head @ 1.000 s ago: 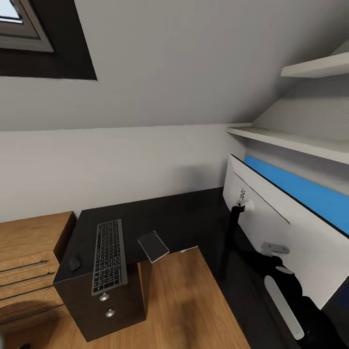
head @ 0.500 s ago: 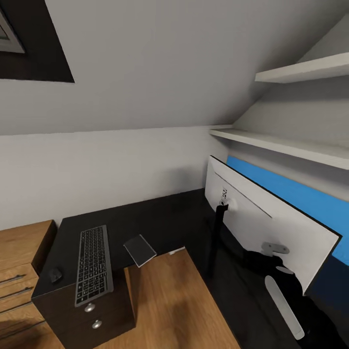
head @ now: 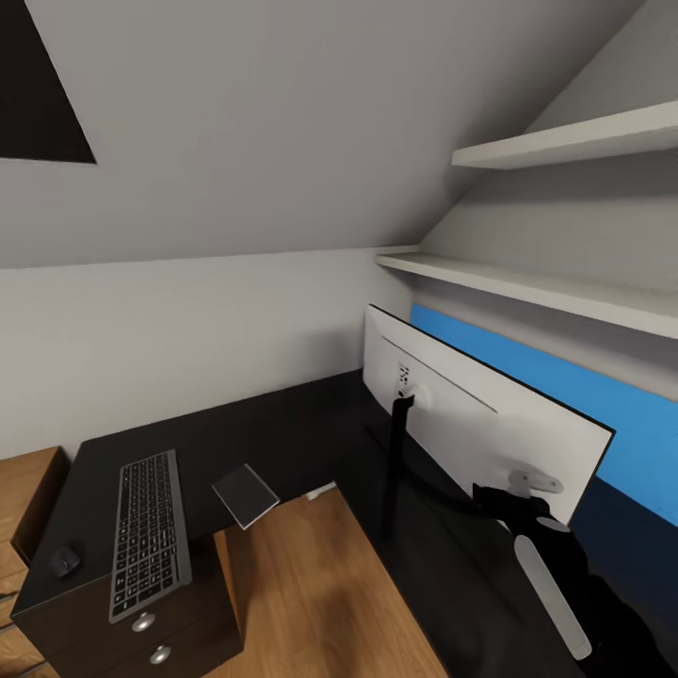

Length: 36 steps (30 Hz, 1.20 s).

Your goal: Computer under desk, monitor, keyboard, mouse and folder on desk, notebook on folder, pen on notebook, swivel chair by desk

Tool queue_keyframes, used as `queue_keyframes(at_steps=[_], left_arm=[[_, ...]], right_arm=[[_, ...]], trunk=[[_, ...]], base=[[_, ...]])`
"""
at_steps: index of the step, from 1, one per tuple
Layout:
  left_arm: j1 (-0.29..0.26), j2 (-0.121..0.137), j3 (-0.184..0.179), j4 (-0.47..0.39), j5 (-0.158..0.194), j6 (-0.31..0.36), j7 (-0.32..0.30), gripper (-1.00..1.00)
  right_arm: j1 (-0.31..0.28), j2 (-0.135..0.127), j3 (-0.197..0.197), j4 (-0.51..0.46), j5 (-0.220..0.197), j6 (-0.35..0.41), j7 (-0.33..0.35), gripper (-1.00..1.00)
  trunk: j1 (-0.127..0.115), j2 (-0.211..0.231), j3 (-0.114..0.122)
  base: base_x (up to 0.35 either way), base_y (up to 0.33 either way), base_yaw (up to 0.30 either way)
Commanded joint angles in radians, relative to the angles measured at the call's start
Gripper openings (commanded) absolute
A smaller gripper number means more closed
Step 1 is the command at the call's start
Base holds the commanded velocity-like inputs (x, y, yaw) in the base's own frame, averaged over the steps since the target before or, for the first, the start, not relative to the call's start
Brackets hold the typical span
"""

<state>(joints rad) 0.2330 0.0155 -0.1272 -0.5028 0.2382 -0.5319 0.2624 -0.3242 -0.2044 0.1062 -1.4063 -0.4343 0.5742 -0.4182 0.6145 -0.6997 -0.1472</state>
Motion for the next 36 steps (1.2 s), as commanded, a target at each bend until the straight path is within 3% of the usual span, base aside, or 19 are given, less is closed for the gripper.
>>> queue_keyframes(at_steps=[1,11,25,36], left_arm=[[0.0,0.001,-0.008,-0.002,0.009,-0.002,0.006,1.0],[0.0,0.001,-0.006,-0.002,0.01,-0.003,0.005,1.0],[0.0,0.001,-0.005,-0.002,0.01,-0.002,0.005,1.0],[0.0,0.001,-0.01,0.016,0.008,-0.003,0.004,1.0]], right_arm=[[-0.001,-0.001,0.003,-0.001,-0.007,0.002,-0.011,1.0],[-0.001,-0.001,0.003,0.0,-0.007,0.003,-0.011,1.0],[-0.001,0.0,0.004,0.001,-0.007,0.002,-0.011,1.0],[-0.001,0.0,0.006,0.018,-0.006,-0.028,-0.009,1.0]], trunk=[[0.0,-0.001,-0.001],[0.0,-0.001,-0.001],[0.0,-0.001,-0.001],[0.0,-0.001,-0.001]], base=[[0.0,0.0,-0.052],[0.0,0.016,-0.009],[0.0,0.252,0.0],[0.0,0.028,0.0]])
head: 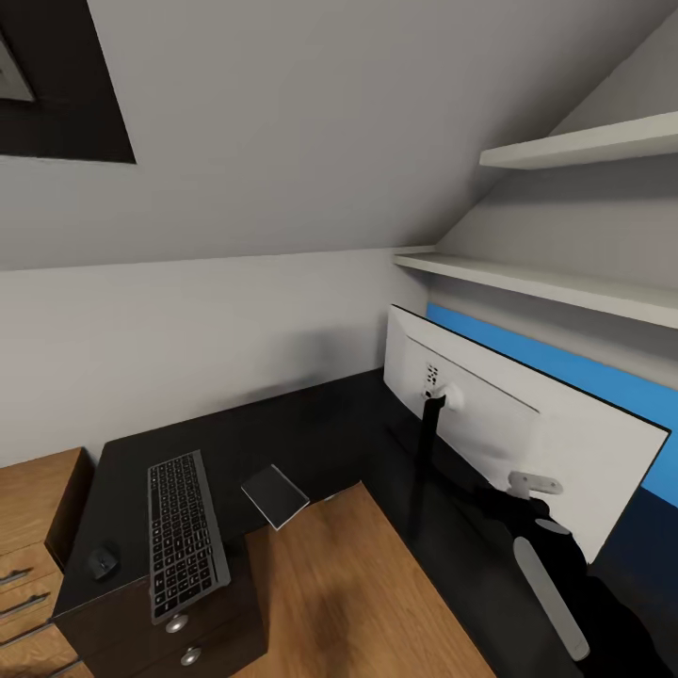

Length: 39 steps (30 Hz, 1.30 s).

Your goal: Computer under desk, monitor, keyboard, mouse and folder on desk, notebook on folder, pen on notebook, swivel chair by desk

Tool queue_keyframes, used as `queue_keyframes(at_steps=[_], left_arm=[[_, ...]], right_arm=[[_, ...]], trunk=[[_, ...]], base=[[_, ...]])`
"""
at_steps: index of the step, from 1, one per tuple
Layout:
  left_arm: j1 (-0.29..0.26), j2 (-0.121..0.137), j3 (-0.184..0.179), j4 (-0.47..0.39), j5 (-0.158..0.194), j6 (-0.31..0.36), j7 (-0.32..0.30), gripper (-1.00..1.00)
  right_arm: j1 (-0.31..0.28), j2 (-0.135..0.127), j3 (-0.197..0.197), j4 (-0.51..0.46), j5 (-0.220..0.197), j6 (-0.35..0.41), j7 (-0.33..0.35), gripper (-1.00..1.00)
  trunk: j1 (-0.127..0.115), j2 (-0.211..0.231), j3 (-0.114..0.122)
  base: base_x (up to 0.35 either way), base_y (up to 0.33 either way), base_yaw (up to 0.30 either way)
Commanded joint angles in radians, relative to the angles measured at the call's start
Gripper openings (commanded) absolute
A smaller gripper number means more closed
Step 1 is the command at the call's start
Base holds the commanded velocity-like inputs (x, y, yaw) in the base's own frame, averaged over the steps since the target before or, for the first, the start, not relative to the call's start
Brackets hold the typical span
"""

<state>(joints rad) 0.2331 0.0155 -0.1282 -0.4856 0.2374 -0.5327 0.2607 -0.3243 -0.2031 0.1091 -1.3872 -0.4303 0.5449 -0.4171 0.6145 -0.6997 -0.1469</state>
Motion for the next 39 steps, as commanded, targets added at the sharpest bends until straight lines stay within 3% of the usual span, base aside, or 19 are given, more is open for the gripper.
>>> queue_keyframes(at_steps=[1,7,13,19,30,39], left_arm=[[0.0,0.001,-0.01,0.011,0.008,-0.003,0.005,1.0],[0.0,0.001,-0.013,0.077,0.004,-0.043,0.005,1.0],[0.0,-0.001,-0.028,0.186,-0.001,-0.202,-0.004,1.0],[0.0,-0.004,-0.053,0.229,-0.015,-0.311,-0.008,1.0],[0.0,-0.005,-0.074,0.241,-0.019,-0.353,-0.009,1.0],[0.0,-0.005,-0.074,0.242,-0.02,-0.353,-0.016,1.0]], right_arm=[[-0.001,-0.001,0.005,0.025,-0.009,-0.019,-0.009,1.0],[-0.002,-0.001,0.008,0.145,0.008,-0.135,-0.006,1.0],[-0.006,0.001,0.009,0.276,0.081,-0.293,0.0,1.0],[-0.014,0.002,0.009,0.376,0.106,-0.357,0.01,1.0],[-0.047,-0.003,0.008,0.481,0.12,-0.472,0.035,1.0],[-0.173,-0.007,0.008,0.693,0.123,-0.564,0.048,1.0]], trunk=[[0.0,-0.001,-0.001],[0.0,-0.001,-0.001],[0.0,-0.001,-0.001],[0.0,-0.001,-0.001],[0.0,-0.001,-0.001],[0.0,-0.001,-0.001]], base=[[0.0,0.0,0.0],[0.0,0.0,0.0],[0.0,0.0,0.0],[0.0,0.0,0.0],[0.0,0.0,0.0],[0.01,0.0,0.0]])
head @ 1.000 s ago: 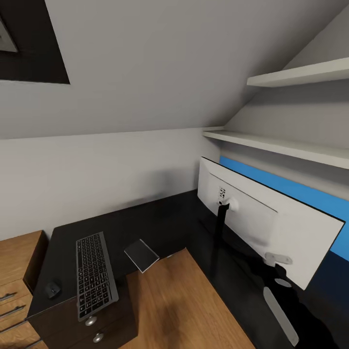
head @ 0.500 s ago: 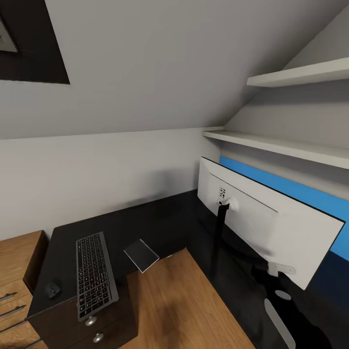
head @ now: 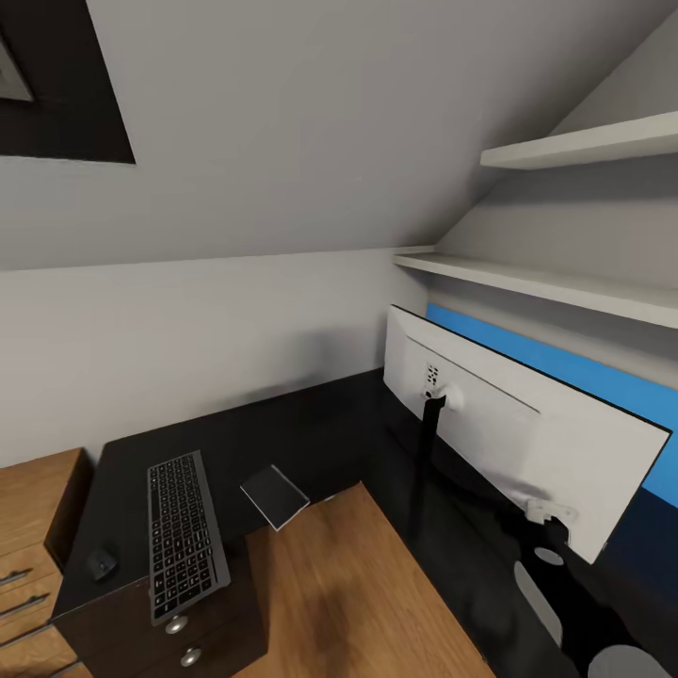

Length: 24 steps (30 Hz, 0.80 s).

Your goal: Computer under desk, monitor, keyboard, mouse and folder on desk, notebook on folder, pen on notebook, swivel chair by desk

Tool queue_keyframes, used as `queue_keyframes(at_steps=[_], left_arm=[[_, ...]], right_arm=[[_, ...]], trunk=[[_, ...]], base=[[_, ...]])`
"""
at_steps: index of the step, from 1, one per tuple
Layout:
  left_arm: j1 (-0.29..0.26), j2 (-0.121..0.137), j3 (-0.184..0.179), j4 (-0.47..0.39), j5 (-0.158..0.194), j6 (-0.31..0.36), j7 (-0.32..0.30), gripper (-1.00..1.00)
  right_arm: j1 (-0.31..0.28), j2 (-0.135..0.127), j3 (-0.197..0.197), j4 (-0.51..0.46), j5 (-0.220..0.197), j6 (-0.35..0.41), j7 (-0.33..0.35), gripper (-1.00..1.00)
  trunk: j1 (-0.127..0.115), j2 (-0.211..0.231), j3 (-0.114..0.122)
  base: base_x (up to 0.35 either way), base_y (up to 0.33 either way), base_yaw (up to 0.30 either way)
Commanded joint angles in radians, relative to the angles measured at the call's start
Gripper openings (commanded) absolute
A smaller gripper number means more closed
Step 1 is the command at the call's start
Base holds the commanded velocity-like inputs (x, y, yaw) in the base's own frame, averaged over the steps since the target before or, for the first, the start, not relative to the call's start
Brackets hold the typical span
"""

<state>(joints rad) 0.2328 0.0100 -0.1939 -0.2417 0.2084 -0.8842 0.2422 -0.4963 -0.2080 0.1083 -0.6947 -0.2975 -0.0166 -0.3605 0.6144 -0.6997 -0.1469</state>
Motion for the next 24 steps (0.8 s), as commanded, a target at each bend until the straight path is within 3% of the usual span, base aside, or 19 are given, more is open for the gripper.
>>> queue_keyframes(at_steps=[1,2,5,6,10,12,19,20,22,24], left_arm=[[0.0,0.001,-0.009,-0.002,0.009,-0.001,0.002,1.0],[0.0,0.001,-0.009,-0.002,0.009,0.001,0.002,1.0],[0.0,0.001,-0.009,-0.002,0.009,0.003,0.002,1.0],[0.0,0.001,-0.009,-0.001,0.009,0.003,0.001,1.0],[0.0,0.002,-0.01,-0.001,0.009,0.002,0.0,1.0],[0.0,0.002,-0.01,-0.001,0.009,0.003,-0.012,1.0],[0.0,0.003,-0.011,-0.001,0.011,0.004,-0.014,1.0],[0.0,0.002,-0.012,-0.001,0.011,0.005,-0.014,1.0],[0.0,0.003,-0.012,-0.001,0.011,0.005,-0.014,1.0],[0.0,0.003,-0.012,-0.001,0.011,0.005,-0.014,1.0]], right_arm=[[-0.016,-0.003,0.008,0.025,-0.01,-0.01,0.003,1.0],[-0.047,-0.006,0.007,0.073,-0.007,-0.023,0.043,1.0],[-0.054,-0.018,0.006,0.08,-0.002,-0.025,0.048,1.0],[-0.061,-0.045,0.004,0.083,0.0,-0.025,0.051,1.0],[-0.066,-0.061,0.002,0.089,-0.001,-0.025,0.052,1.0],[-0.089,-0.063,0.002,0.136,-0.001,-0.028,0.052,1.0],[-0.101,-0.052,0.01,0.15,-0.001,-0.032,0.052,1.0],[-0.102,-0.021,0.015,0.15,0.0,-0.032,0.053,1.0],[-0.102,-0.007,0.02,0.15,0.005,-0.032,0.053,1.0],[-0.102,0.023,0.049,0.149,0.031,-0.032,0.052,1.0]], trunk=[[0.0,-0.001,-0.001],[0.0,-0.001,-0.001],[0.0,-0.001,-0.001],[0.0,-0.001,-0.001],[0.0,-0.001,-0.001],[0.0,-0.001,-0.001],[0.0,-0.001,-0.001],[0.0,-0.001,-0.001],[0.0,-0.001,-0.001],[0.0,-0.001,-0.001]], base=[[0.133,0.0,0.0],[0.239,0.0,0.0],[0.17,0.0,0.0],[0.14,0.0,0.0],[0.251,0.0,0.0],[0.211,0.0,0.0],[0.034,0.0,0.0],[0.003,0.0,0.0],[0.002,0.0,0.0],[0.001,0.0,0.0]])
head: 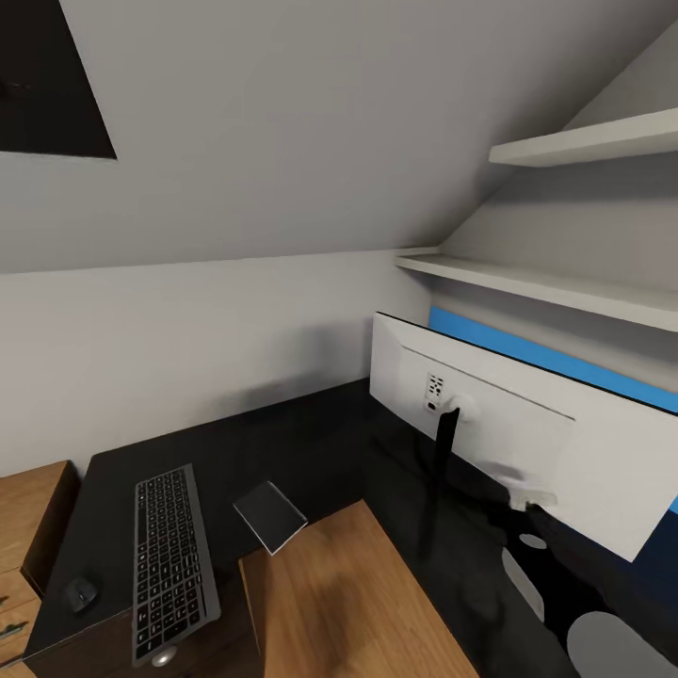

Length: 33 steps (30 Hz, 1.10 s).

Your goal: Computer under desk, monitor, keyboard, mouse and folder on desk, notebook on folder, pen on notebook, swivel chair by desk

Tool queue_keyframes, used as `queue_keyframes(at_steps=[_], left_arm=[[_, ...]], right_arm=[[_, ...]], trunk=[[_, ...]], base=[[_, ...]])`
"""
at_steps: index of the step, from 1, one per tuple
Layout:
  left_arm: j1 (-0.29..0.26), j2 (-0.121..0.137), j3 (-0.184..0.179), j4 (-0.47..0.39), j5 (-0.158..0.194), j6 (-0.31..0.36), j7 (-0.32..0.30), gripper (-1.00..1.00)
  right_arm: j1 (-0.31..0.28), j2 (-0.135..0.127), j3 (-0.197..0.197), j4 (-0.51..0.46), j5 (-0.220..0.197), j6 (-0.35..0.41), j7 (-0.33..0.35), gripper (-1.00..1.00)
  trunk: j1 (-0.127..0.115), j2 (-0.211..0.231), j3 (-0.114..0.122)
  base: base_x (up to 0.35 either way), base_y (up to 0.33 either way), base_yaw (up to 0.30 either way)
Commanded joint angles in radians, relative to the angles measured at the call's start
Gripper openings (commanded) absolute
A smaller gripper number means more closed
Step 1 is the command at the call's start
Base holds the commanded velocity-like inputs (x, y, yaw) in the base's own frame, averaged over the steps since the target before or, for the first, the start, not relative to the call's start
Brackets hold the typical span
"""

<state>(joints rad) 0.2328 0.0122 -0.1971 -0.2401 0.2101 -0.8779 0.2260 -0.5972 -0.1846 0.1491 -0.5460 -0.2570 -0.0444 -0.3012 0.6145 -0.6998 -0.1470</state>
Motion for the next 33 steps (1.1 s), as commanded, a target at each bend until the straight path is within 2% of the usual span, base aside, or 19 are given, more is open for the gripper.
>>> queue_keyframes(at_steps=[1,4,5,6,9,14,15,21,26,33], left_arm=[[0.0,0.001,-0.008,-0.002,0.009,-0.001,0.003,1.0],[0.0,0.0,-0.008,-0.002,0.01,0.0,0.002,1.0],[0.0,0.0,-0.008,-0.002,0.01,0.0,0.001,1.0],[0.0,0.0,-0.008,-0.002,0.011,0.0,0.001,1.0],[0.0,-0.001,-0.008,-0.002,0.011,0.0,0.001,1.0],[0.0,-0.001,-0.009,-0.002,0.011,0.0,0.001,1.0],[0.0,-0.001,-0.009,-0.002,0.011,0.0,0.001,1.0],[0.0,-0.001,-0.009,-0.002,0.011,0.0,0.001,1.0],[0.0,-0.001,-0.008,-0.002,0.011,0.0,0.001,1.0],[0.0,0.0,-0.008,-0.001,0.011,0.0,0.002,1.0]], right_arm=[[-0.001,0.008,0.021,0.001,-0.003,-0.005,-0.007,1.0],[-0.001,0.027,0.036,0.001,0.005,-0.005,-0.007,1.0],[-0.001,0.036,0.039,0.001,0.007,-0.005,-0.007,1.0],[-0.001,0.057,0.043,0.002,0.009,-0.005,-0.007,1.0],[-0.001,0.073,0.047,0.002,0.009,-0.005,-0.007,1.0],[-0.001,0.124,0.054,0.004,0.015,-0.005,-0.007,1.0],[-0.001,0.147,0.057,0.006,0.021,-0.005,-0.007,1.0],[-0.002,0.207,0.066,0.003,0.072,-0.006,-0.011,1.0],[-0.017,0.222,0.068,0.002,0.093,-0.04,-0.013,1.0],[-0.036,0.226,0.067,0.009,0.102,-0.088,-0.012,1.0]], trunk=[[0.0,-0.001,-0.001],[0.0,-0.001,-0.001],[0.0,-0.001,-0.001],[0.0,-0.001,-0.001],[0.0,-0.001,-0.001],[0.0,-0.001,-0.001],[0.0,-0.001,-0.001],[0.0,-0.001,-0.001],[0.0,-0.001,-0.001],[0.0,-0.001,-0.001]], base=[[0.0,0.0,0.0],[0.0,0.0,0.0],[0.0,0.0,0.0],[0.0,0.0,0.0],[0.0,0.0,0.0],[0.0,0.0,0.0],[0.0,0.0,0.0],[0.0,0.0,0.0],[0.0,0.0,0.0],[0.0,0.0,0.0]])
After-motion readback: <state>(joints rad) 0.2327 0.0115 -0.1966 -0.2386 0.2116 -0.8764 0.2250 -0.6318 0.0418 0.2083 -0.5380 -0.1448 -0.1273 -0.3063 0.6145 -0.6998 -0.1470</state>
